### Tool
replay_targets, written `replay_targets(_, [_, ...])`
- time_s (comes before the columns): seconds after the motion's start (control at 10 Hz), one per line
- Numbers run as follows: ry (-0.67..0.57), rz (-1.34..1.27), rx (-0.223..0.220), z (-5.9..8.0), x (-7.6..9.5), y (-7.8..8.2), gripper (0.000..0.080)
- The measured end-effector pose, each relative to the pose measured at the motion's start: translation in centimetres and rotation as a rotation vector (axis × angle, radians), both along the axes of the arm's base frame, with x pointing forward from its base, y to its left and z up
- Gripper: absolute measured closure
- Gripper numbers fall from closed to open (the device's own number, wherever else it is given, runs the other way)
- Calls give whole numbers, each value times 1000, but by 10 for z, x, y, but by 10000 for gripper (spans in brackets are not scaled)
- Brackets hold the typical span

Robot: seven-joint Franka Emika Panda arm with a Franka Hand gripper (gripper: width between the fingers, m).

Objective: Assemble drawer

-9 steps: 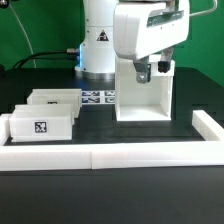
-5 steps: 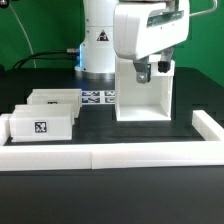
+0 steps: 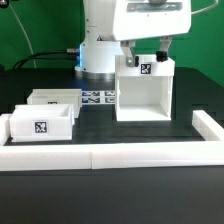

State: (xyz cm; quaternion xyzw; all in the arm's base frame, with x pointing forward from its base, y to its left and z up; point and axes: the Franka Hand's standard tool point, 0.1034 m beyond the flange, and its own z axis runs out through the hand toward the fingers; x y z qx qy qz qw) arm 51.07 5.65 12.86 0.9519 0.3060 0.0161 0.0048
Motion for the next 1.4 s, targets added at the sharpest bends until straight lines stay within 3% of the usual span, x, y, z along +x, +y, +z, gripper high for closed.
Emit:
replay_targets(0.2, [1,-142,-2,15,-22,11,150])
replay_targets(0.3, [3,-140,-3,17,-24,12,150])
replay_targets(0.8, [2,-175,0,15,-26,12,150])
replay_targets(1.1, [-12,-440,-2,13,-58,28,150])
replay_targets(1.4, [-3,-524,-1,11,-66,45,150])
